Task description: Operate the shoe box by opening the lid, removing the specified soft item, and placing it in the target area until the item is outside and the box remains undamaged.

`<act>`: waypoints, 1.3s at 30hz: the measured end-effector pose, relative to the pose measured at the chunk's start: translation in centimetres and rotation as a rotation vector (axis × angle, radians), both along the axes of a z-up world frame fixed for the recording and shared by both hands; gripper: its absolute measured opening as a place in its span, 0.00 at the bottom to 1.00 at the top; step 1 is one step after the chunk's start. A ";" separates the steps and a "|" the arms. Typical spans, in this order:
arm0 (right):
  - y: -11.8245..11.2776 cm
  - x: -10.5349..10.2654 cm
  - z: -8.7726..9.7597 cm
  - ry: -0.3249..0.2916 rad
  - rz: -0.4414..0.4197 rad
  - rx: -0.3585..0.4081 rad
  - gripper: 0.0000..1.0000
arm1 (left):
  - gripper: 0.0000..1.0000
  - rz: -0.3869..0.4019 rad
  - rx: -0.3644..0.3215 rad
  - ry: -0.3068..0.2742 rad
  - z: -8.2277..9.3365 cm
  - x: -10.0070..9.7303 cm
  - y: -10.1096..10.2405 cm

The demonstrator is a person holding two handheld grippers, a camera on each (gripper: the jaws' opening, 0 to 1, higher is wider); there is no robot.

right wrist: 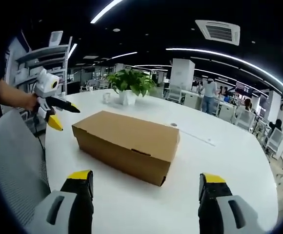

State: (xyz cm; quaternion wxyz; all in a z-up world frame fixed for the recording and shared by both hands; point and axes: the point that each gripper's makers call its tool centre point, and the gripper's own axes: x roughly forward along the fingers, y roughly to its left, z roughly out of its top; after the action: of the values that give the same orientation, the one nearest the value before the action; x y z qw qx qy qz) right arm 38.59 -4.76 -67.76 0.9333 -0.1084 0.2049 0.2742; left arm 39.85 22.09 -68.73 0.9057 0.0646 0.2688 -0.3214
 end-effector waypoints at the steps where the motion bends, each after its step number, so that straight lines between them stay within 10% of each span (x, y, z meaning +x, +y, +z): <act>1: 0.2 0.3 -0.1 0.001 0.004 0.000 0.89 | 0.95 -0.001 0.001 0.003 -0.1 0.0 -0.1; 39: 2.6 5.8 -3.8 0.081 0.141 -0.025 0.83 | 0.87 0.113 -0.025 0.044 -1.7 1.6 -2.6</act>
State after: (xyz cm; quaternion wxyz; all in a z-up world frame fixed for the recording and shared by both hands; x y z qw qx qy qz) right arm 44.42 -2.19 -71.51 0.9012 -0.1231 0.2376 0.3409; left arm 41.50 19.48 -70.39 0.9170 0.0309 0.2880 -0.2743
